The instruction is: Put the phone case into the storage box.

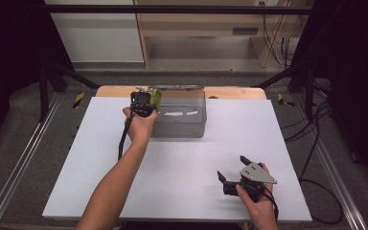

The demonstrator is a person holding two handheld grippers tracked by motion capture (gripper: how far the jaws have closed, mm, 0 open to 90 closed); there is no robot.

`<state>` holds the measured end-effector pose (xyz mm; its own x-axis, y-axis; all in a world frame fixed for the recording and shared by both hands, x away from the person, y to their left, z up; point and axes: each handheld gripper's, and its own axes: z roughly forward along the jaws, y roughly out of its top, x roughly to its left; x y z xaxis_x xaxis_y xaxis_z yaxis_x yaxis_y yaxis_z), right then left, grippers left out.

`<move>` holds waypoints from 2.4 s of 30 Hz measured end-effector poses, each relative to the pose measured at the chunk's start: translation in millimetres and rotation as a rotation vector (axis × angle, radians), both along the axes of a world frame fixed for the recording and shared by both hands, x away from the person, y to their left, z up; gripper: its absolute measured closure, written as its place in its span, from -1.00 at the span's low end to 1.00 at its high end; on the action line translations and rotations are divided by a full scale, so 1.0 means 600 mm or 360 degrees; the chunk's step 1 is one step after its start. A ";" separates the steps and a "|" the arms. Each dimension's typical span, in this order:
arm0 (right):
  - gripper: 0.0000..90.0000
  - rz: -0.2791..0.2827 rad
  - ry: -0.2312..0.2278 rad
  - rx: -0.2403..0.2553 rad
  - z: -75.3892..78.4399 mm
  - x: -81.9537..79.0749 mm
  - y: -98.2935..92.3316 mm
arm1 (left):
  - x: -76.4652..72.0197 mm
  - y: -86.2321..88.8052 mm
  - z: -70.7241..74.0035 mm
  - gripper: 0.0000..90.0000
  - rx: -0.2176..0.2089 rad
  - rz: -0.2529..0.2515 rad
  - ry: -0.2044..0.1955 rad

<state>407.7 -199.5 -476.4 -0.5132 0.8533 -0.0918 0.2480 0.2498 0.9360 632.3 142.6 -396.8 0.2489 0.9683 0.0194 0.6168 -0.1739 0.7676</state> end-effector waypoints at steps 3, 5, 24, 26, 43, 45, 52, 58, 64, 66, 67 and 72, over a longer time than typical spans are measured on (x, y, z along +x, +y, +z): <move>-0.90 0.0000 0.0004 0.0005 0.000 0.000 0.001 | 0.000 0.001 -0.002 0.72 -0.0008 0.0001 0.0005; -0.90 0.0001 0.0002 -0.0003 -0.001 0.001 0.001 | 0.000 0.001 -0.002 0.72 -0.0009 0.0002 0.0006; -0.90 0.0002 0.0007 -0.0004 -0.001 0.001 0.001 | 0.002 0.006 0.000 0.72 -0.0046 0.0013 0.0036; -0.90 0.0003 0.0008 -0.0005 -0.001 0.001 0.002 | 0.003 0.006 -0.001 0.72 -0.0047 0.0013 0.0036; -0.90 0.0007 0.0019 -0.0013 -0.002 0.002 0.004 | 0.008 0.006 -0.006 0.71 -0.0056 0.0010 0.0019; -0.90 0.0008 0.0021 -0.0013 -0.002 0.002 0.004 | 0.009 0.006 -0.007 0.71 -0.0069 0.0019 0.0019; -0.90 0.0007 0.0023 -0.0013 -0.002 0.002 0.004 | 0.013 0.005 -0.014 0.71 -0.0068 0.0025 0.0025; -0.90 0.0009 0.0021 -0.0014 -0.002 0.002 0.004 | 0.014 0.006 -0.015 0.71 -0.0079 0.0029 0.0025; -0.90 0.0006 0.0025 -0.0015 -0.003 0.003 0.004 | 0.014 0.005 -0.015 0.70 -0.0068 0.0027 0.0025; -0.90 0.0006 0.0026 -0.0016 -0.003 0.003 0.004 | 0.014 0.006 -0.017 0.70 -0.0069 0.0032 0.0028; -0.90 0.0006 0.0025 -0.0015 -0.003 0.003 0.004 | 0.014 0.006 -0.018 0.69 -0.0068 0.0034 0.0028; -0.90 0.0007 0.0023 -0.0017 -0.003 0.003 0.003 | 0.015 0.007 -0.021 0.69 -0.0068 0.0034 0.0034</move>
